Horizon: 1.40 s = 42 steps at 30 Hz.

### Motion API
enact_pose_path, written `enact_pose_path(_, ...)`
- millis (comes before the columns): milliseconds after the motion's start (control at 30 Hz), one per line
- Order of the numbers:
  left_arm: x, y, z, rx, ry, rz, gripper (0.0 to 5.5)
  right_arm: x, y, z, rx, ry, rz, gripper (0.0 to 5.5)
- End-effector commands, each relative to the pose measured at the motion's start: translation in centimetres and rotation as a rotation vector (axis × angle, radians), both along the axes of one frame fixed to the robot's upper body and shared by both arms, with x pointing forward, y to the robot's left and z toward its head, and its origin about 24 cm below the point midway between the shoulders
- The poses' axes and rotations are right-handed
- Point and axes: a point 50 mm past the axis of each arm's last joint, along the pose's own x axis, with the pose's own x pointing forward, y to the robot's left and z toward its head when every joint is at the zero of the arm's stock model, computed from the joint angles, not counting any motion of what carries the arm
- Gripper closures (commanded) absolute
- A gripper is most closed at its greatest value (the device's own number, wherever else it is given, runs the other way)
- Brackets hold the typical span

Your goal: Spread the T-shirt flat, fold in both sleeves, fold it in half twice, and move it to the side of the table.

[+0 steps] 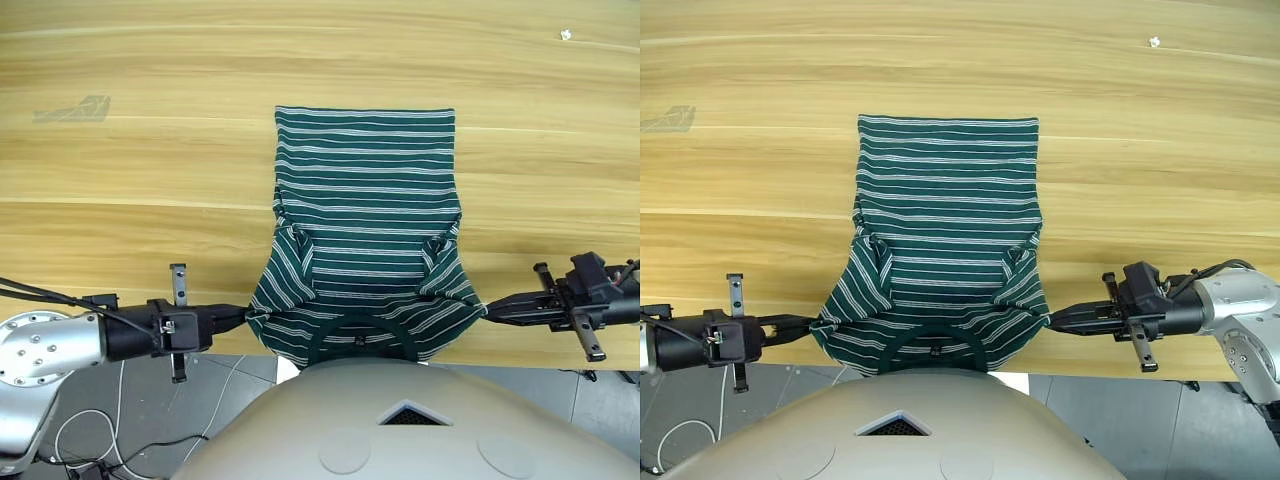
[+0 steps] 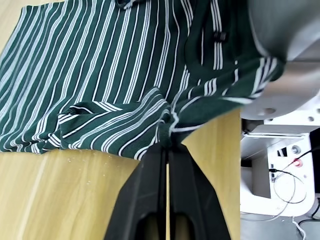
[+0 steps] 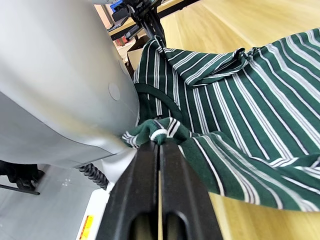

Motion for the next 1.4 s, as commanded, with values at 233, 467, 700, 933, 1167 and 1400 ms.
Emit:
enact_pose_path(233, 13.3, -1.1, -1.0, -0.132, -0.302, 0.215, 5.5, 12.8, 1.8, 0.2, -0.003, -0.332, -0.198, 5.49)
enact_pose_path(467, 19.8, -0.6, -2.7, -0.19, -0.398, 0.479, 5.5, 18.9, 2.6, 0.4, -0.013, -0.445, -0.4, 5.49)
enact_pose_path(700, 22.9, -0.3, -3.9, -0.201, -0.424, 0.645, 5.5, 20.8, 2.8, -0.4, -0.09, -0.507, -0.532, 5.49)
enact_pose_path(933, 24.7, -3.4, -4.9, -0.293, -0.377, 0.694, 5.5, 21.0, 2.8, -2.0, -0.198, -0.531, -0.61, 5.49)
enact_pose_path(1167, 25.2, -3.8, -5.8, -0.342, -0.379, 0.827, 4.3, 20.8, 2.3, -3.6, -0.29, -0.549, -0.728, 5.5)
enact_pose_path(1400, 25.6, -1.2, -6.5, -0.231, -0.453, 1.071, 2.99, 20.6, 2.0, -4.8, -0.357, -0.539, -0.836, 5.5)
